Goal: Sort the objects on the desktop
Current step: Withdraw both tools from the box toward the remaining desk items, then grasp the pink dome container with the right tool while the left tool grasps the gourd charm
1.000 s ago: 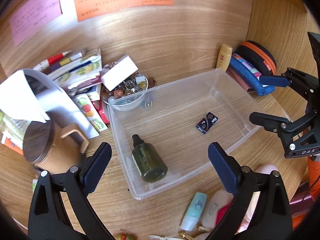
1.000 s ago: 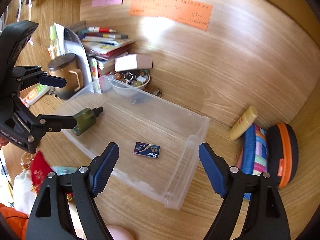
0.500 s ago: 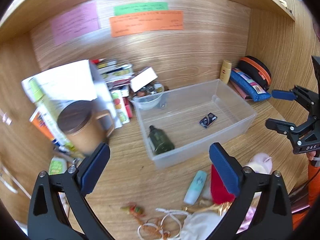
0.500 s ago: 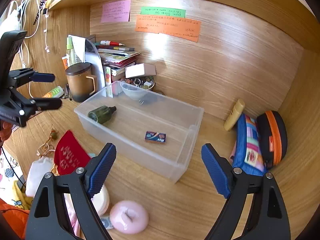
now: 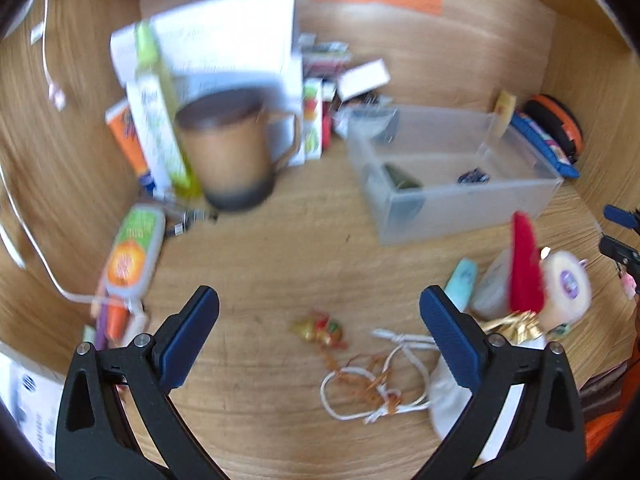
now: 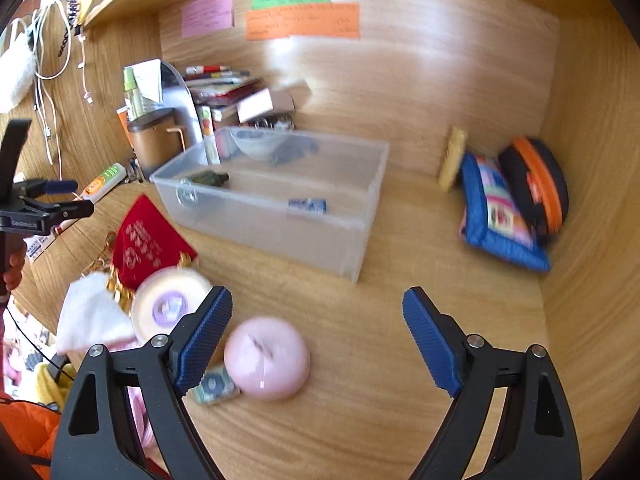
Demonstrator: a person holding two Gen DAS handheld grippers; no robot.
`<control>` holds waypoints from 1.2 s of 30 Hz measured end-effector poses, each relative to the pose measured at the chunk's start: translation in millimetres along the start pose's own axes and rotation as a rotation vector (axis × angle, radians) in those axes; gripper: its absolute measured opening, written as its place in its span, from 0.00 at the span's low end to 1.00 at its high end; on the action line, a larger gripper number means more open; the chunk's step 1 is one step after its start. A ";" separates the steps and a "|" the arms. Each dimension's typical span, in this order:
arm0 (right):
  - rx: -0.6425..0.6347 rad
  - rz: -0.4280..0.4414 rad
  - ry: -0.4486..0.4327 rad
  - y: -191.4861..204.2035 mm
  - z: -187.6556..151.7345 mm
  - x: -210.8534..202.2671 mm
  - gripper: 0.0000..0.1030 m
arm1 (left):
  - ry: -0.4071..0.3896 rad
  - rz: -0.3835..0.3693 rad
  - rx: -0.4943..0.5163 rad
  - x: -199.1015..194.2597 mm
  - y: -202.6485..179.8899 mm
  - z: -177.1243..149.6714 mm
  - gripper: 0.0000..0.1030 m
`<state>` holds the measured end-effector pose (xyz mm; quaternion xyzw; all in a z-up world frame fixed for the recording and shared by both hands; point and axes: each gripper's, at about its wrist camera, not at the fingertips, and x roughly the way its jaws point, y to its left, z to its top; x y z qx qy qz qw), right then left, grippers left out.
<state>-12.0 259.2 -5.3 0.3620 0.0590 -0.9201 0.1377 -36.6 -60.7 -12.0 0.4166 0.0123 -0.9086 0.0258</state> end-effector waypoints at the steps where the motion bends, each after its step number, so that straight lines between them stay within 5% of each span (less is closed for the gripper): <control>1: 0.010 0.001 0.010 -1.0 -3.2 1.5 0.83 | 0.009 -0.002 -0.009 3.1 2.4 -3.6 0.99; 17: 0.011 0.078 0.159 15.8 -41.2 33.2 0.83 | 0.075 -0.029 -0.041 29.3 0.6 -27.7 0.99; 32: 0.107 0.115 0.194 2.3 -40.5 54.5 0.81 | 0.076 0.025 -0.069 51.1 10.8 -31.3 0.98; 36: 0.088 0.077 0.196 5.6 -39.3 56.5 0.81 | 0.100 0.011 -0.053 56.8 9.2 -31.3 0.81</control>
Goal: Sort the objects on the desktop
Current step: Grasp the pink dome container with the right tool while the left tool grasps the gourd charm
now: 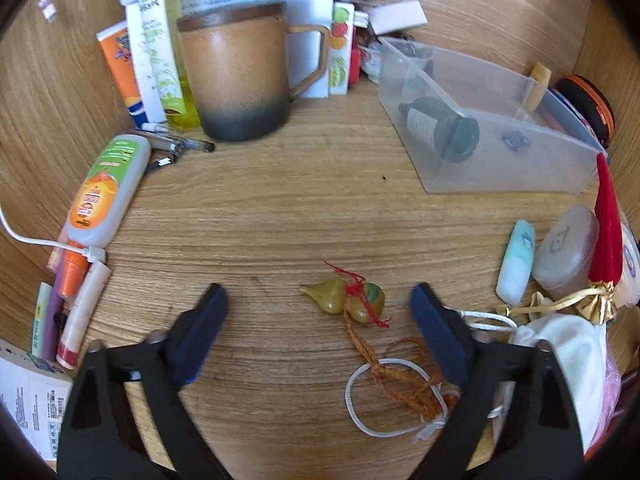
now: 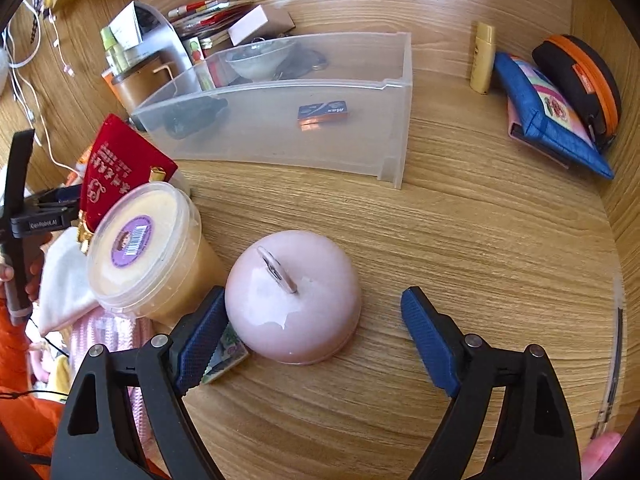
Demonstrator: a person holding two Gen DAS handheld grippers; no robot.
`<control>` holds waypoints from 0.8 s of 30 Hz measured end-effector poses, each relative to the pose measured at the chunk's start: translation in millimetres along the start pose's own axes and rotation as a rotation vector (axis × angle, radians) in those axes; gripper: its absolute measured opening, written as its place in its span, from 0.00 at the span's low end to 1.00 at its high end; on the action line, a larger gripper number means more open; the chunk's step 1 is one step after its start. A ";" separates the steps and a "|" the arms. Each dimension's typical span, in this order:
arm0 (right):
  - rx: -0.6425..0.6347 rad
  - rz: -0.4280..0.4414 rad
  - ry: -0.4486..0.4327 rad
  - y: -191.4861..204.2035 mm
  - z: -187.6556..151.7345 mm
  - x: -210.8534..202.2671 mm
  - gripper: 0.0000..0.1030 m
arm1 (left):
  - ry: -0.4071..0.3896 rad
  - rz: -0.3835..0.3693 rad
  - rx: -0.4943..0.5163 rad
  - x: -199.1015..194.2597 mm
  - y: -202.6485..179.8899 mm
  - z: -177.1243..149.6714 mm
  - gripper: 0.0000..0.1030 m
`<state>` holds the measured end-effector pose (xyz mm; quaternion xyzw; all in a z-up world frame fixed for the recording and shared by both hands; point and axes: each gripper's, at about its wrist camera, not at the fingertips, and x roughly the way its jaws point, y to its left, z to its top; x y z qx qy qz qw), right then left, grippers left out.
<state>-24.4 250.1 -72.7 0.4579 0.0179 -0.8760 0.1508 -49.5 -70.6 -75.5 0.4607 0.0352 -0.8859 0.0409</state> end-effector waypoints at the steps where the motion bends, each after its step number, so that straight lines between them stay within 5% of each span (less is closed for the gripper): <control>1: -0.006 -0.008 0.001 0.7 -0.2 0.4 0.81 | -0.004 0.005 0.006 0.4 -0.7 0.3 0.80; 9: -0.014 -0.028 -0.004 1.9 1.5 3.6 0.73 | -0.034 0.006 0.043 -0.6 -2.3 -2.8 0.69; 14: -0.025 -0.024 -0.003 2.7 2.8 4.4 0.59 | -0.048 -0.005 0.058 -1.6 -4.1 -3.4 0.59; 24: 0.001 -0.039 -0.009 -3.0 2.7 2.1 0.59 | -0.063 -0.016 0.083 -2.1 -10.6 -4.0 0.44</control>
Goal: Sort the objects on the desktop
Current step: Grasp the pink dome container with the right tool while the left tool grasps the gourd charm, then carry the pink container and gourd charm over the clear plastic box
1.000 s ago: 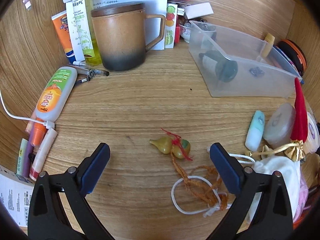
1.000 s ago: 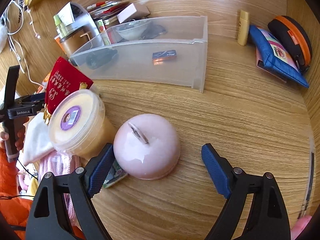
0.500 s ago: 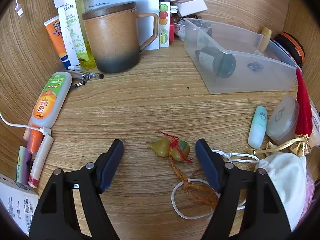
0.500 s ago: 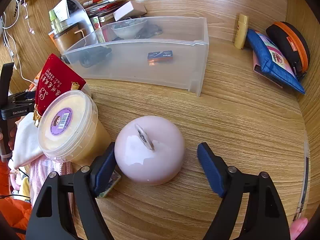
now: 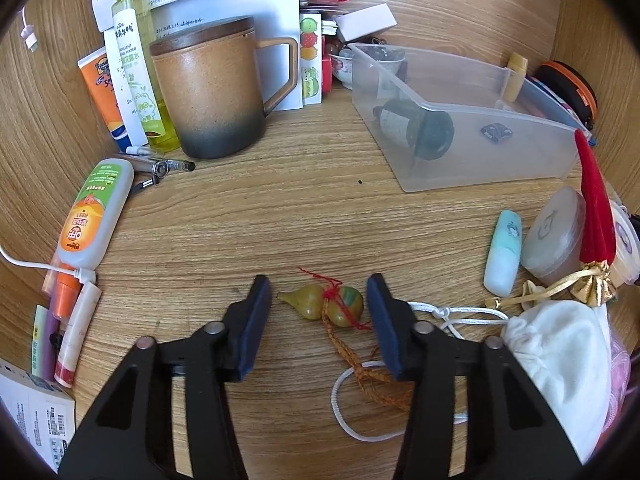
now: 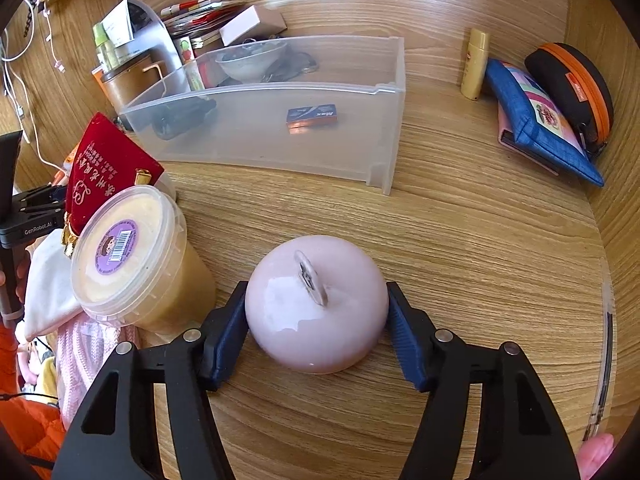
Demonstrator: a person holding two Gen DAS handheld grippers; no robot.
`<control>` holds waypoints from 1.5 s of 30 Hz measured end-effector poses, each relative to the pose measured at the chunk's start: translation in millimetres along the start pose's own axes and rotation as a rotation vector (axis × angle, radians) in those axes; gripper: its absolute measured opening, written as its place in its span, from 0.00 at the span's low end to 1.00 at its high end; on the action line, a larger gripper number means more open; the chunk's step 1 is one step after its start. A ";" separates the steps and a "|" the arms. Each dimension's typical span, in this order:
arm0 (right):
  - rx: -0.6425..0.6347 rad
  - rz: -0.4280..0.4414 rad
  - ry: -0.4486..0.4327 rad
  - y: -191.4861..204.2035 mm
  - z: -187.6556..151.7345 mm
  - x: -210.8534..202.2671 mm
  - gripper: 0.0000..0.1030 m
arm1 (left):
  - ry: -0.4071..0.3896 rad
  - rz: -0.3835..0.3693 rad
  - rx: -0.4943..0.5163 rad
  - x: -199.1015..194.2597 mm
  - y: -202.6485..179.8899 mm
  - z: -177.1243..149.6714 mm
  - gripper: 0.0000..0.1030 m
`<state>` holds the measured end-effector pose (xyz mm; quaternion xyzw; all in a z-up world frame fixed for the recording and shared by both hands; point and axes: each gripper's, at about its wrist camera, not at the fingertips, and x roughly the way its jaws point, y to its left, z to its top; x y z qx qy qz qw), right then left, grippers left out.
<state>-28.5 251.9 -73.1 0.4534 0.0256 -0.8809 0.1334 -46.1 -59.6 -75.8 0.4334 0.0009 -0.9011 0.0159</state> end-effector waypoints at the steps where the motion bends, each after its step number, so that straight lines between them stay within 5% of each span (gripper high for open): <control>1: 0.004 -0.001 -0.001 -1.2 0.2 -0.3 0.59 | -0.001 -0.001 0.004 -0.2 -0.7 -0.1 0.41; 22: 0.075 0.023 -0.083 -27.3 24.4 -26.5 0.59 | -0.075 0.016 -0.017 -18.7 -1.5 12.0 0.41; 45: -0.059 0.043 -0.230 4.3 85.8 -46.3 0.59 | -0.229 -0.073 0.022 -48.7 -21.9 69.5 0.41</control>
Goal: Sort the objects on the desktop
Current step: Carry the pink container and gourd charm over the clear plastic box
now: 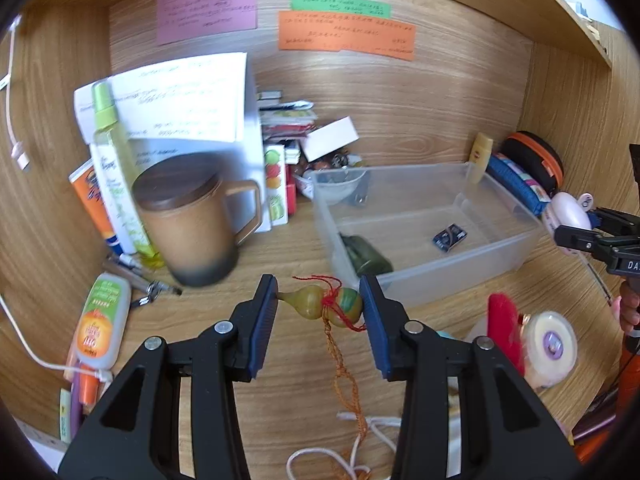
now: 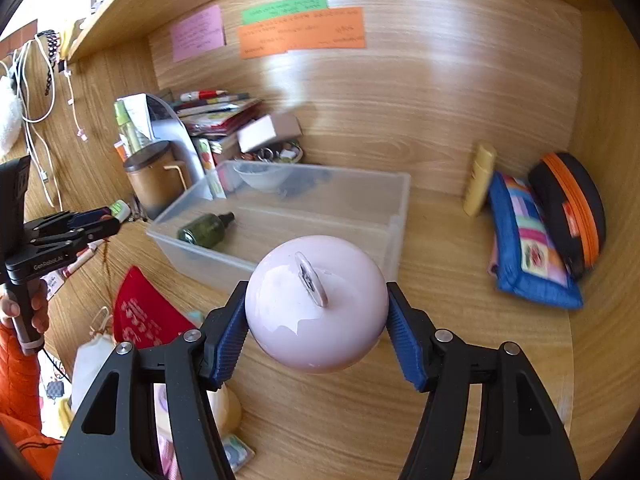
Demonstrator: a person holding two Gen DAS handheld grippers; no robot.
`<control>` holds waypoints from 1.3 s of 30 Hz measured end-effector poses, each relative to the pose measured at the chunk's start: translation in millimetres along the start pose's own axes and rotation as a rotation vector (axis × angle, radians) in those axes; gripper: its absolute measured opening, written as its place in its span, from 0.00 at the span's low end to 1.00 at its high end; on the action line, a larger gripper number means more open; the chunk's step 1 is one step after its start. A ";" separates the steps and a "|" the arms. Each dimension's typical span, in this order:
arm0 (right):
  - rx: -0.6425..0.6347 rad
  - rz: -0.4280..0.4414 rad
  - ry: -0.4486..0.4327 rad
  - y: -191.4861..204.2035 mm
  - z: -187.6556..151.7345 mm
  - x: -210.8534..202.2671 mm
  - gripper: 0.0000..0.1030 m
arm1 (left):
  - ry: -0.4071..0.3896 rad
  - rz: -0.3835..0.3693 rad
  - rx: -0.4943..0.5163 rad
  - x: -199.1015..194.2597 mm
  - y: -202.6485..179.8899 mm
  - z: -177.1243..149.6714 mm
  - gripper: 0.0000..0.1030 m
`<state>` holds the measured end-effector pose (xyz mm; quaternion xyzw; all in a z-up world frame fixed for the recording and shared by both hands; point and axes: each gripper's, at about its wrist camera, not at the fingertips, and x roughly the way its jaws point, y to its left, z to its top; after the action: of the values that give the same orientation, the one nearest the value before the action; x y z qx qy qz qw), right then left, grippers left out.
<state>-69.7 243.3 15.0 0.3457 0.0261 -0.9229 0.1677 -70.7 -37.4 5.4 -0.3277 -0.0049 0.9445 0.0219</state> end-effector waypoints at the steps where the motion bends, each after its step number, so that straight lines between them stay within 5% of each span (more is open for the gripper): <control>1: -0.007 0.012 -0.005 1.1 2.6 0.5 0.59 | -0.005 -0.003 0.006 0.4 -1.6 3.0 0.41; 21: -0.041 0.087 -0.002 4.3 50.7 32.8 0.59 | 0.018 -0.136 0.019 34.0 -18.3 61.2 0.41; 39: -0.063 0.092 0.106 5.2 63.8 85.5 0.59 | 0.151 -0.239 0.067 97.7 -47.5 82.0 0.41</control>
<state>-168.4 203.0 8.5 0.3897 0.0481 -0.8933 0.2189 -196.3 14.8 10.5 -0.3938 -0.0105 0.9075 0.1456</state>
